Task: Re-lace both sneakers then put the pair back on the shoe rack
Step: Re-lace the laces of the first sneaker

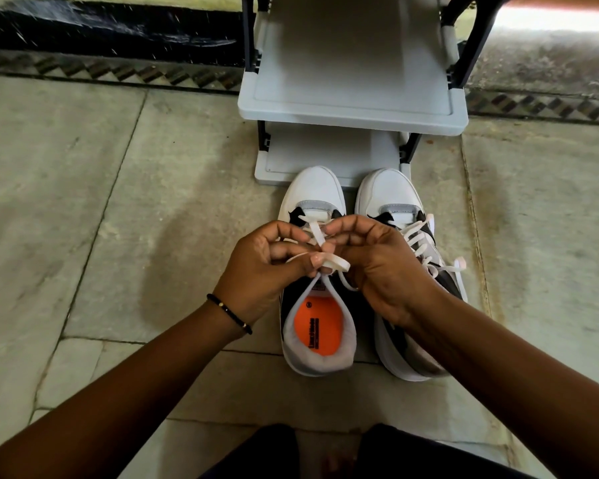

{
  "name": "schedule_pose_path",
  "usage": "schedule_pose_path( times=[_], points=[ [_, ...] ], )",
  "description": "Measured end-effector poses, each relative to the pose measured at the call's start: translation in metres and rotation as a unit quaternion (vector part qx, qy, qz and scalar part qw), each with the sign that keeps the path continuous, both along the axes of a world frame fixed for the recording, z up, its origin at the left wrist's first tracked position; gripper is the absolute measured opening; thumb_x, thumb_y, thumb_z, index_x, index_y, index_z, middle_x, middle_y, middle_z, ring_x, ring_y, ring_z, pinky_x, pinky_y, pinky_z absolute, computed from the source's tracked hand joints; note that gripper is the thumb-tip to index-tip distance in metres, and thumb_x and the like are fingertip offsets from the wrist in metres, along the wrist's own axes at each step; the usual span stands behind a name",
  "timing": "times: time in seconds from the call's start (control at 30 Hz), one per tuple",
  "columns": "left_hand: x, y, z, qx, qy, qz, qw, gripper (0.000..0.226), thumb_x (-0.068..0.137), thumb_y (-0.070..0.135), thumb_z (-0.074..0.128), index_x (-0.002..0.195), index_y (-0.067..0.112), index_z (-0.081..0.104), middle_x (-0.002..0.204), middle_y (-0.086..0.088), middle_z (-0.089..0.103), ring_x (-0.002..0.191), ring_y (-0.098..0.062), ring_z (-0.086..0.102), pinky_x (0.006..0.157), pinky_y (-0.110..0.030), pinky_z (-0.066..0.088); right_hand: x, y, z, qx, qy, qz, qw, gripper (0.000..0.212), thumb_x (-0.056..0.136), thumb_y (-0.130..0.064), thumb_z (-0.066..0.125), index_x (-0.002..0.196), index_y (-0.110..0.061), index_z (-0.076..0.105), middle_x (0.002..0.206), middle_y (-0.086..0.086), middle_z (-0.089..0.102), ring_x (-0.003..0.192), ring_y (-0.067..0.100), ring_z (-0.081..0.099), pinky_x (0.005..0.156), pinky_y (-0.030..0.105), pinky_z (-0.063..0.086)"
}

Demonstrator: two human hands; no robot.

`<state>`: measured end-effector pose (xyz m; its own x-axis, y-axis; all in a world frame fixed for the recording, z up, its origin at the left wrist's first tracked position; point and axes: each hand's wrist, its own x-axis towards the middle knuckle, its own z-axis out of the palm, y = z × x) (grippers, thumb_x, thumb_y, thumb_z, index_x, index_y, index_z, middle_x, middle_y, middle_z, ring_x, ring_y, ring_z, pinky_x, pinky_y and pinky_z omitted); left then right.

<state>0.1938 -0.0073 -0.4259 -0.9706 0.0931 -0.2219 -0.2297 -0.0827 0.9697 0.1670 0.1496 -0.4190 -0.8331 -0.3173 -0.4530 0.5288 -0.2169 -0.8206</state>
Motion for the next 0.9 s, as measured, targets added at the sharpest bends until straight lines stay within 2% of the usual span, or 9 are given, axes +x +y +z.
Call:
schedule_pose_path(
  times=[0.07,0.17,0.27,0.47,0.6,0.67,0.73,0.8,0.9],
  points=[
    [-0.003,-0.002,0.002,-0.006,-0.019,-0.020,1.000,0.023,0.072,-0.001,0.067,0.093,0.005,0.059,0.065,0.004,0.075,0.063,-0.009,0.070,0.059,-0.016,0.052,0.002,0.000,0.000,0.019,0.013,-0.017,1.000,0.018,0.075,0.012,0.059,0.079,-0.004,0.066,0.065,0.007,0.068,0.055,0.019,0.065,0.052,0.024,0.054],
    [-0.006,-0.005,0.005,-0.012,-0.032,-0.050,0.998,0.025,0.074,-0.003,0.065,0.098,-0.001,0.060,0.068,0.006,0.075,0.064,-0.008,0.070,0.058,-0.014,0.052,0.006,0.000,0.003,0.116,0.127,0.012,0.985,0.011,0.079,0.006,0.063,0.081,-0.002,0.070,0.070,0.010,0.071,0.056,0.012,0.067,0.051,0.019,0.052],
    [-0.006,-0.006,0.005,-0.022,-0.037,-0.046,0.998,0.018,0.074,-0.002,0.066,0.091,0.001,0.062,0.065,0.006,0.074,0.062,-0.007,0.069,0.057,-0.014,0.051,0.002,0.002,0.006,0.203,0.229,0.068,0.950,0.014,0.082,0.001,0.063,0.086,-0.006,0.074,0.083,0.008,0.075,0.075,0.017,0.071,0.066,0.026,0.058],
    [-0.008,-0.006,0.001,-0.044,-0.040,-0.012,0.998,0.013,0.076,0.002,0.064,0.076,0.015,0.061,0.060,0.007,0.072,0.057,-0.005,0.066,0.054,-0.015,0.051,0.001,0.014,0.011,0.296,0.354,0.181,0.869,0.033,0.079,-0.002,0.067,0.107,-0.019,0.069,0.102,-0.005,0.070,0.095,0.005,0.065,0.081,0.022,0.054],
    [-0.007,-0.003,0.002,-0.052,-0.030,-0.022,0.998,0.014,0.077,0.003,0.064,0.076,0.017,0.062,0.060,0.006,0.071,0.058,-0.006,0.065,0.055,-0.015,0.050,0.006,0.013,0.009,0.329,0.406,0.154,0.839,0.028,0.076,-0.009,0.072,0.102,-0.017,0.070,0.095,-0.010,0.066,0.090,0.002,0.062,0.077,0.014,0.051],
    [-0.005,-0.003,0.004,-0.057,-0.017,-0.036,0.998,0.012,0.080,0.002,0.061,0.079,0.014,0.060,0.062,0.009,0.072,0.060,-0.005,0.066,0.056,-0.015,0.051,0.006,0.011,0.009,0.331,0.408,0.120,0.842,0.017,0.078,-0.009,0.071,0.094,-0.015,0.072,0.085,-0.011,0.067,0.080,0.002,0.063,0.070,0.012,0.050],
    [-0.003,-0.003,0.005,-0.061,-0.005,-0.046,0.997,0.012,0.082,0.002,0.058,0.079,0.014,0.057,0.063,0.010,0.073,0.061,-0.004,0.067,0.057,-0.014,0.051,0.005,0.009,0.009,0.312,0.362,0.100,0.873,0.011,0.080,-0.008,0.069,0.087,-0.016,0.072,0.076,-0.011,0.068,0.070,0.005,0.066,0.064,0.015,0.052],
    [-0.002,-0.003,0.007,-0.071,0.007,-0.056,0.996,0.016,0.084,0.003,0.056,0.077,0.017,0.056,0.063,0.008,0.073,0.063,-0.005,0.067,0.058,-0.015,0.051,0.005,0.009,0.008,0.296,0.316,0.095,0.896,0.009,0.081,-0.008,0.067,0.084,-0.016,0.071,0.071,-0.008,0.070,0.063,0.009,0.068,0.061,0.024,0.056],
    [-0.002,-0.003,0.008,-0.090,0.024,-0.072,0.993,0.019,0.085,0.003,0.054,0.077,0.019,0.055,0.063,0.007,0.072,0.064,-0.005,0.067,0.058,-0.014,0.050,0.003,0.008,0.005,0.294,0.302,0.096,0.902,0.006,0.081,-0.011,0.067,0.083,-0.017,0.068,0.074,0.000,0.072,0.066,0.015,0.068,0.065,0.041,0.058]
  ],
)
